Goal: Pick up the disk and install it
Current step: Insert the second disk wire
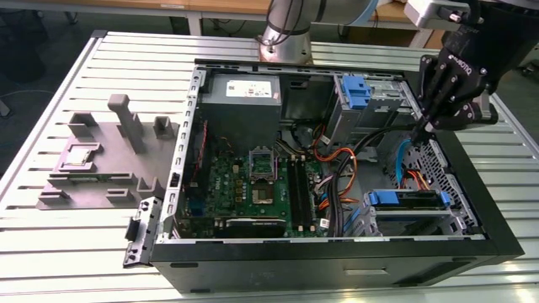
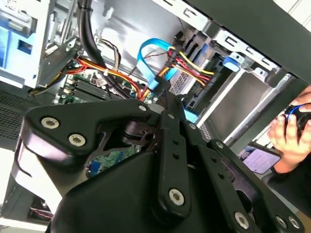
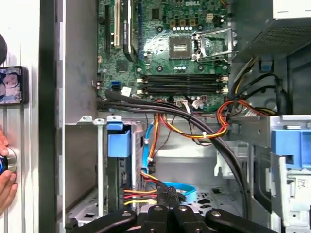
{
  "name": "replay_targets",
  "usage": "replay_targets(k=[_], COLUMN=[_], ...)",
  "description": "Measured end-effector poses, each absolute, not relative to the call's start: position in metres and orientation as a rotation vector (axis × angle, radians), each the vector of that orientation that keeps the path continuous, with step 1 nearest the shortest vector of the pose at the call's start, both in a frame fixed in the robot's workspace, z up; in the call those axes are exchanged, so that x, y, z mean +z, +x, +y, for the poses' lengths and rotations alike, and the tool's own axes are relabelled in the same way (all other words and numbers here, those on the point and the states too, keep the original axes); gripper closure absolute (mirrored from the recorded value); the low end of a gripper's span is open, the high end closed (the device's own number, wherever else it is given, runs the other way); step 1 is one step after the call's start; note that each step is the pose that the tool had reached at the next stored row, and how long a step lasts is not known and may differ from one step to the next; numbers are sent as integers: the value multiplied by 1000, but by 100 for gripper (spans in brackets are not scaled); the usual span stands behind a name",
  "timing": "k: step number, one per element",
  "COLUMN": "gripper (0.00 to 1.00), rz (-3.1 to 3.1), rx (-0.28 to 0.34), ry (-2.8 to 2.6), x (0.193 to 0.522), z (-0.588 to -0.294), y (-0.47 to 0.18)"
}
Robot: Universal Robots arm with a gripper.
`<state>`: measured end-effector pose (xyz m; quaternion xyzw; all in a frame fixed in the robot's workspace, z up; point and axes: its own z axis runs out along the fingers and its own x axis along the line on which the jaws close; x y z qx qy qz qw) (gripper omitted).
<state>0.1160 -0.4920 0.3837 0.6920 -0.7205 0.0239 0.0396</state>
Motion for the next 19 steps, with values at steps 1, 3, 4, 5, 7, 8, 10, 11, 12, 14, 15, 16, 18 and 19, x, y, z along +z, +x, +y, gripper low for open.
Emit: replay_targets(k=[1, 3, 4, 5, 7, 8, 10, 11, 12, 14, 15, 16, 18, 19], gripper=[90, 90, 90, 90, 90, 90, 90, 89, 89, 83, 83, 83, 83, 82], rz=[-2207, -2205, -2205, -2203, -2198, -2197, -2195, -2195, -2196, -2195, -2191, -2187, -2175, -2169], rx=[76, 79, 85, 94, 113, 119, 123, 124, 124, 126, 133, 141, 164, 176], ry=[2119, 2115, 2109, 2102, 2088, 2084, 2080, 2079, 2079, 2077, 2074, 2070, 2058, 2053], x=[384, 384, 384, 383, 383, 382, 381, 380, 380, 379, 378, 377, 376, 376], z=[-489, -485, -484, -484, -483, -482, -479, -477, -475, -474, -473, -472, -472, -472], y=[116, 116, 117, 117, 118, 119, 121, 121, 121, 121, 122, 122, 122, 122])
